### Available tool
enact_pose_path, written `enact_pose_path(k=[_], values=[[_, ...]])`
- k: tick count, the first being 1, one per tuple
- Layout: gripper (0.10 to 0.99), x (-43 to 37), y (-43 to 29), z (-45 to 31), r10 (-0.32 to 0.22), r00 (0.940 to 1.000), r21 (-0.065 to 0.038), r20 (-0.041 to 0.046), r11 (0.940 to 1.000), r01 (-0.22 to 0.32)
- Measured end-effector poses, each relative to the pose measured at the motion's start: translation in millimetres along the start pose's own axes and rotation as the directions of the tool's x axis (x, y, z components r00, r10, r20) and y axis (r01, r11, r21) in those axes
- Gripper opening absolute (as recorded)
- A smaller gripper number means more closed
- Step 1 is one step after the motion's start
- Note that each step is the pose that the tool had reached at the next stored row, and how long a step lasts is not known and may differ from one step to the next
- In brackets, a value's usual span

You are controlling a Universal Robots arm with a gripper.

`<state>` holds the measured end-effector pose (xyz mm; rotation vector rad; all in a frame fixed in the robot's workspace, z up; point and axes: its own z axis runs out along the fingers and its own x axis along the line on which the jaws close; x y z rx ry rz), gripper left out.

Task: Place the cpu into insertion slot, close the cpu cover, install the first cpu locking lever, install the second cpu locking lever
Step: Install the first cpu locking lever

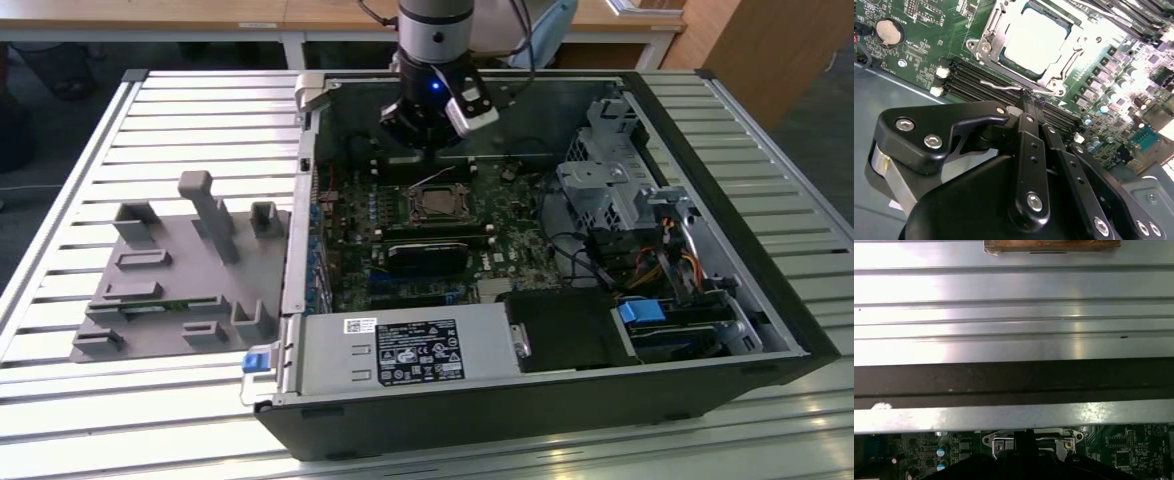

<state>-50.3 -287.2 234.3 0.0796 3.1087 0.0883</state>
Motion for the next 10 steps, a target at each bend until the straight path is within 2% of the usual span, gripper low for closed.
enact_pose_path(k=[10], values=[[0.106, -5.6, 3.2, 5.7, 0.003, 1.0, 0.0, 0.0002, 1.0, -0.003]])
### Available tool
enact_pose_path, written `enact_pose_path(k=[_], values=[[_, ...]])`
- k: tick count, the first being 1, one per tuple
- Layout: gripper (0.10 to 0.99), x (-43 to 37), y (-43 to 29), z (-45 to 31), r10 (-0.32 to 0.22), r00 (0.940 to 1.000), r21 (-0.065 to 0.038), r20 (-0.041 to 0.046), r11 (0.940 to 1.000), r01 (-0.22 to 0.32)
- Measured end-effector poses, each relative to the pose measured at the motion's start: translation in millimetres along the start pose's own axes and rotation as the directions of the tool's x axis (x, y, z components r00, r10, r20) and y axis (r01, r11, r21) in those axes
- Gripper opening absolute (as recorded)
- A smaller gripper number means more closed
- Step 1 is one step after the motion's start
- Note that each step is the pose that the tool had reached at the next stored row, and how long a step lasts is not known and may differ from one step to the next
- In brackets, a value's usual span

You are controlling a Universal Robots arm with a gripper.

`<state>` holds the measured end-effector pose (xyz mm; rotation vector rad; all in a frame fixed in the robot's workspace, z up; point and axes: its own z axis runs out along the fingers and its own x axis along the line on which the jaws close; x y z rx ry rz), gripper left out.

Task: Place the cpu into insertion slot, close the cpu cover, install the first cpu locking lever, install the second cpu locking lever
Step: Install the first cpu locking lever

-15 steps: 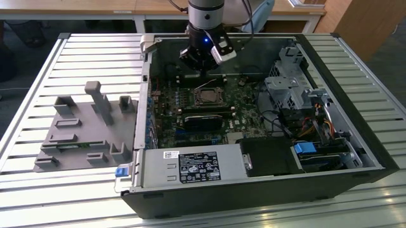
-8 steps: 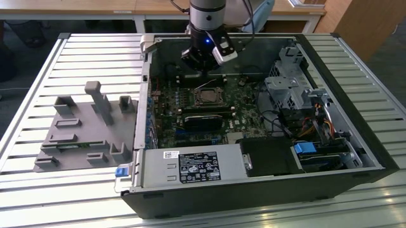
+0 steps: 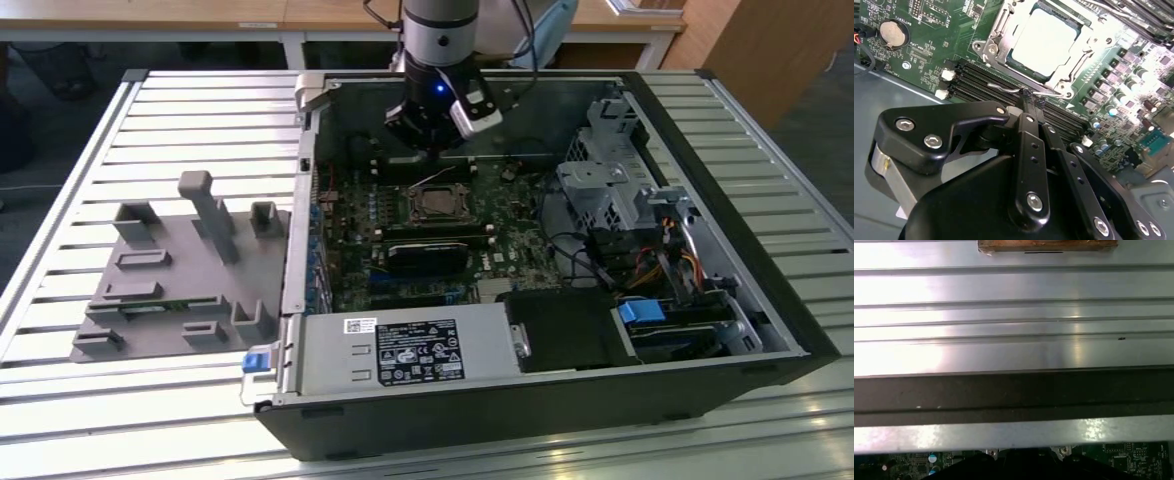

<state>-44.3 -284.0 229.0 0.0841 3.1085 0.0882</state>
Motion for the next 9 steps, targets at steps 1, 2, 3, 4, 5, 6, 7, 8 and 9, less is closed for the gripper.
enact_pose_path(k=[1, 2, 3, 4, 5, 6, 7, 8, 9], values=[[0.106, -0.3, 0.3, 0.5, 0.0, 1.0, 0.0, 0.0001, 1.0, 0.0], [0.106, -0.4, 0.5, 0.9, 0.0, 1.0, 0.0, 0.0001, 1.0, 0.0], [0.106, -0.7, 0.6, 1.2, 0.0, 1.0, 0.0, 0.0001, 1.0, 0.0], [0.106, -1.0, 0.8, 1.5, 0.0, 1.0, 0.0, 0.0001, 1.0, 0.0], [0.106, -1.4, 0.9, 1.9, 0.001, 1.0, 0.0, 0.0001, 1.0, -0.001], [0.106, -1.9, 1.1, 2.2, 0.001, 1.0, 0.0, 0.0001, 1.0, -0.001], [0.106, -2.4, 1.2, 2.4, 0.002, 1.0, 0.0, 0.0001, 1.0, -0.002], [0.106, -3.0, 1.3, 2.8, 0.002, 1.0, 0.0, 0.0001, 1.0, -0.002], [0.106, -3.5, 1.4, 3.0, 0.002, 1.0, 0.0, 0.0001, 1.0, -0.002]])
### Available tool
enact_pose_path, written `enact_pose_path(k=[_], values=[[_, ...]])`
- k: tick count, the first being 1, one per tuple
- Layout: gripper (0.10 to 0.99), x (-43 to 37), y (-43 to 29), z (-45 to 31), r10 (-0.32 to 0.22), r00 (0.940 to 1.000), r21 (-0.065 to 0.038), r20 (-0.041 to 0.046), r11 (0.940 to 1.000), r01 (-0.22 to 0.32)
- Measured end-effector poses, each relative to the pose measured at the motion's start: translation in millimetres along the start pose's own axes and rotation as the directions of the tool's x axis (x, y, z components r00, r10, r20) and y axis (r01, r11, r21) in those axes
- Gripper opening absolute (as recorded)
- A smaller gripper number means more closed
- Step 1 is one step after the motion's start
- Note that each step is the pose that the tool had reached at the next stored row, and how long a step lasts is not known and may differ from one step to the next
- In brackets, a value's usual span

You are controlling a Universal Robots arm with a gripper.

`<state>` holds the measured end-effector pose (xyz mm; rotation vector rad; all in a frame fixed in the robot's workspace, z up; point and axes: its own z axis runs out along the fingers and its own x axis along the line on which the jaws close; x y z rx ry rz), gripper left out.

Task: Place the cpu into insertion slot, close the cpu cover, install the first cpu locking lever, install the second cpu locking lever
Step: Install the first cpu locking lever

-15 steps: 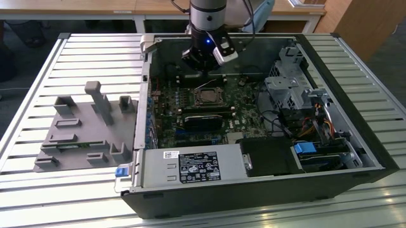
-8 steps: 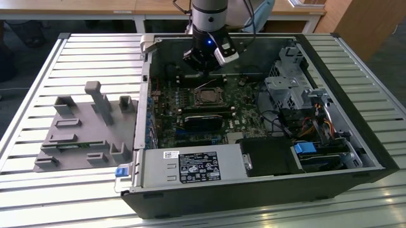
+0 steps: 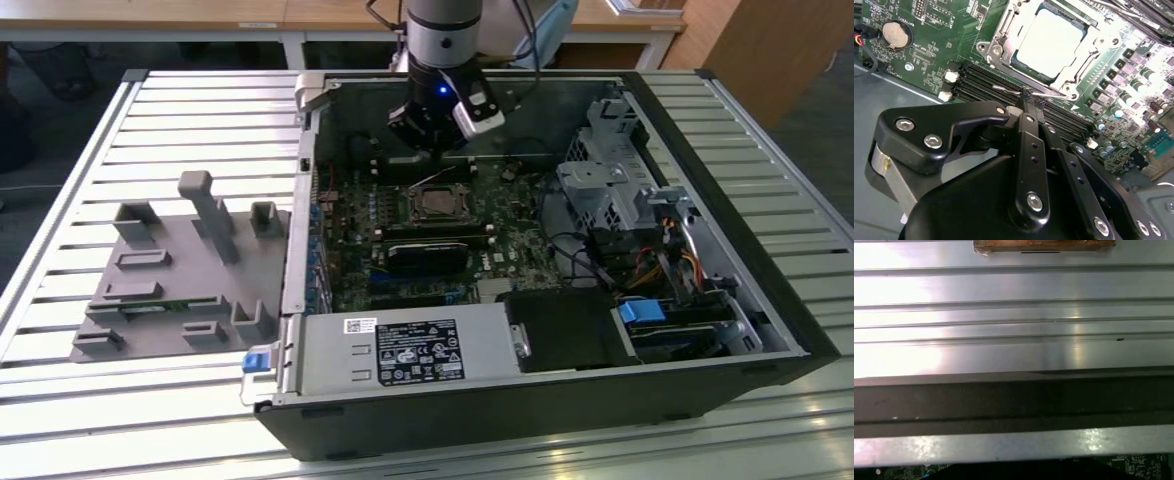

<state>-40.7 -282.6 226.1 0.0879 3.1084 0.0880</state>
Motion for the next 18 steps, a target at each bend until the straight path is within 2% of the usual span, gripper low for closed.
enact_pose_path(k=[18], values=[[0.106, -9.1, 2.4, 5.3, 0.003, 1.0, 0.0, 0.0001, 1.0, -0.003]])
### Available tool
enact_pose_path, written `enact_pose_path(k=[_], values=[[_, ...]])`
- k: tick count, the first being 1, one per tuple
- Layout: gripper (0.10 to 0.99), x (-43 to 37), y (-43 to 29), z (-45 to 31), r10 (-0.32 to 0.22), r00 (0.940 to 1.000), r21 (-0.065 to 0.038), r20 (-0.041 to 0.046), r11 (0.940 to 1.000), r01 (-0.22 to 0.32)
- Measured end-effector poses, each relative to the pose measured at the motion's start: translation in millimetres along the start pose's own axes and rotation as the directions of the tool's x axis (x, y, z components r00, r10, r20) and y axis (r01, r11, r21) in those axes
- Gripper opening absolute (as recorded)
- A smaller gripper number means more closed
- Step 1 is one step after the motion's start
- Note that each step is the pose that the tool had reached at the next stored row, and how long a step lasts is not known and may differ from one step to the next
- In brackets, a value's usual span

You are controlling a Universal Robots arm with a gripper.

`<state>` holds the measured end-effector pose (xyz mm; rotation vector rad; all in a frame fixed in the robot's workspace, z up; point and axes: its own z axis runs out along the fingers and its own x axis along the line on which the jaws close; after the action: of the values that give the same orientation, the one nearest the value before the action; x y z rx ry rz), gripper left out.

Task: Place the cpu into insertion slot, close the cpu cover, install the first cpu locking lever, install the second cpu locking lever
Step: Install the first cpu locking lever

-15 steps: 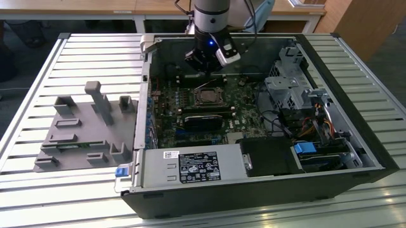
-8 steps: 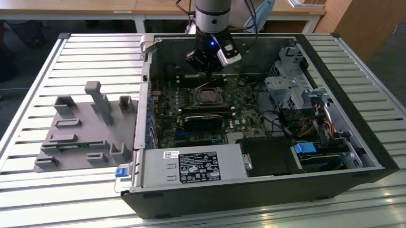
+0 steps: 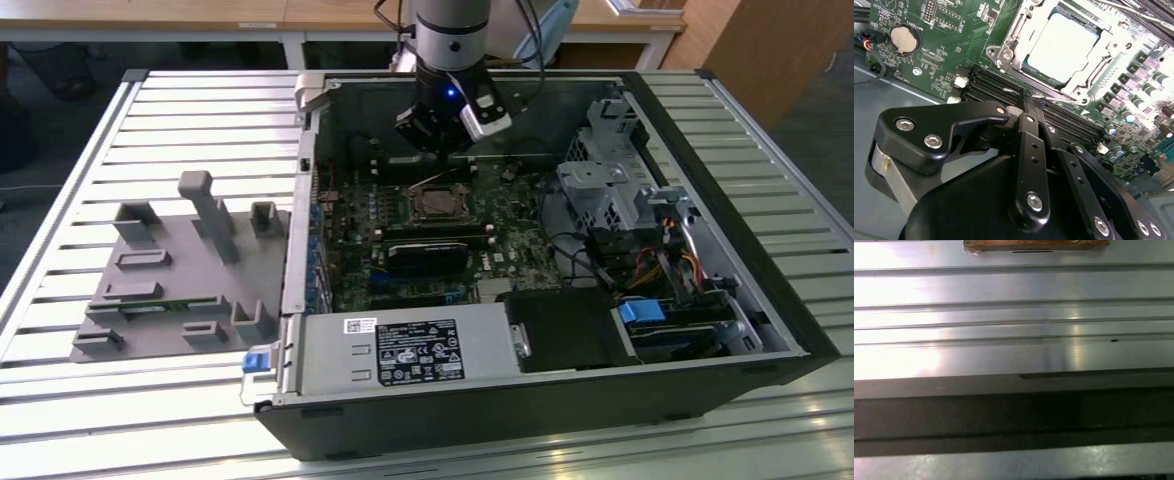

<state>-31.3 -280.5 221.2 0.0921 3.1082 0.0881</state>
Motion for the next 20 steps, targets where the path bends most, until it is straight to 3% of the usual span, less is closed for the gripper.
enact_pose_path(k=[20], values=[[0.106, -7.6, -0.2, 13.5, 0.0, 1.0, 0.001, 0.0001, 1.0, 0.0]])
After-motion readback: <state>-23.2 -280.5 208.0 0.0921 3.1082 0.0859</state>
